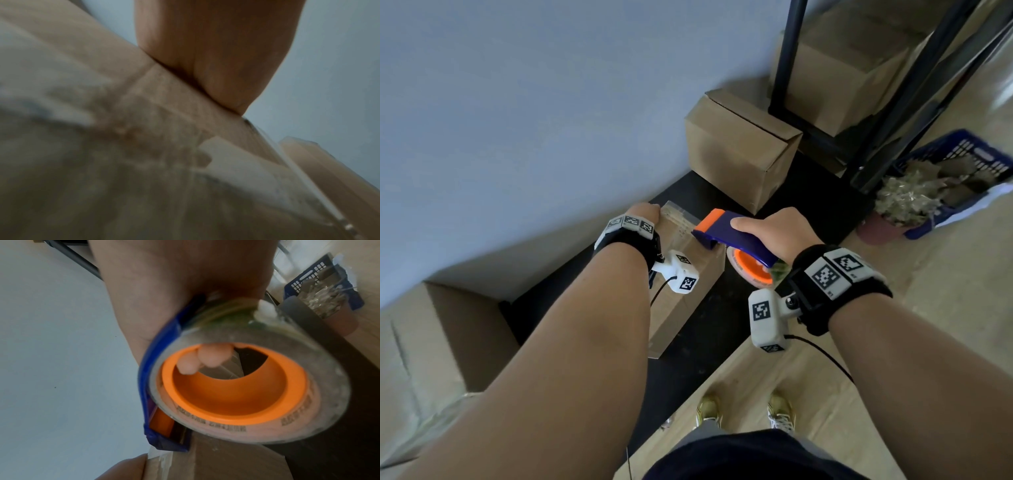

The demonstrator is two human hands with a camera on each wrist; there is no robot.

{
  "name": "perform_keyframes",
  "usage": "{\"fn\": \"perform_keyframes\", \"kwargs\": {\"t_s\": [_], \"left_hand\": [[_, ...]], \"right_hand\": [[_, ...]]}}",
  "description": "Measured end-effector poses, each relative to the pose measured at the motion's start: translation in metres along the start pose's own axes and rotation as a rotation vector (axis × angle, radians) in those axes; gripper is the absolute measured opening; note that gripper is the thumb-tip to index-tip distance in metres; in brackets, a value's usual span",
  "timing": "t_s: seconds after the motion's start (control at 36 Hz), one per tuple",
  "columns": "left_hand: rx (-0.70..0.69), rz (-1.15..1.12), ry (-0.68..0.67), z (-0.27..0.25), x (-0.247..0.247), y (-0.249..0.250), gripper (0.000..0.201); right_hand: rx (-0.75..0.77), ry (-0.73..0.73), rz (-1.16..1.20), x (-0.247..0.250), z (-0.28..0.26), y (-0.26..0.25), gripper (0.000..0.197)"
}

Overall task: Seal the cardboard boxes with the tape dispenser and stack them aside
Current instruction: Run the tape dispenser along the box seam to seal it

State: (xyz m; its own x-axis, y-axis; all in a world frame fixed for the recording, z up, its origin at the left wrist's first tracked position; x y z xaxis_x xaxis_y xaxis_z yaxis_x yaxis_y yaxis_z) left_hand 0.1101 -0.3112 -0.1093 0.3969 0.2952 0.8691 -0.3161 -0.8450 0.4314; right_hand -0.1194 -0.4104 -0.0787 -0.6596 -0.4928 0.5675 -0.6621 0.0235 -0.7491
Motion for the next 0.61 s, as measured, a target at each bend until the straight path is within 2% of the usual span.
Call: {"fn": "perform_keyframes", "kwargs": {"t_s": [0.03,0.08,0.14,0.19,0.25,0.39,0.53,0.61], "left_hand": [[0.051,-0.062,-0.001,-0.003,-0.001,-0.001,0.039],[0.047,-0.129,0.029,-0.002,0.0,-0.004,0.034],[0.039,-0.197,0.144,-0.006,0.006,-0.005,0.024],[-0.028,-0.135,0.261,-0.011,0.009,-0.003,0.023],[-0.054,-0.187,0.347,-0.015,0.007,-0.001,0.018],[-0.179,-0.207,0.377,-0.034,0.0,-0.002,0.012],[-0.298,-0.08,0.455,-0.042,-0.014,-0.003,0.022],[-0.306,-0.039,0.473,-0.047,-0.016,0.0,0.024]], "right_hand": [[0.002,-0.002,0.002,0.0,0.0,-0.001,0.058],[0.002,0.0,0.009,0.0,0.0,-0.002,0.055],[0.007,0.004,0.003,0.0,0.0,-0.002,0.054],[0.011,0.0,-0.001,0.0,0.001,-0.001,0.055],[0.02,-0.003,-0.004,0.0,0.001,-0.001,0.053],[0.044,0.014,-0.031,0.002,0.001,0.0,0.051],[0.046,0.027,-0.067,0.001,-0.001,0.001,0.051],[0.043,0.035,-0.097,-0.001,-0.001,0.0,0.054]]}}
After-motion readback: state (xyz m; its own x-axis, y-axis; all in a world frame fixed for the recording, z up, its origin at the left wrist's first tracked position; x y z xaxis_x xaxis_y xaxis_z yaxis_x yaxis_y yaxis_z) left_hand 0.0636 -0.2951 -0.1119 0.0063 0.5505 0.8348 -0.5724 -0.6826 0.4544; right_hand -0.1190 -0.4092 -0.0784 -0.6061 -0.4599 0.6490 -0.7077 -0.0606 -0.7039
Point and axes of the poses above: each hand's wrist, its own z-axis towards the middle knuckle, its own x-axis out of the back of the hand, y = z × x, the point moved 2 cm from there along z, towards the middle knuckle, and after that the axes turned 11 degrees about y, right-handed, at the moved point
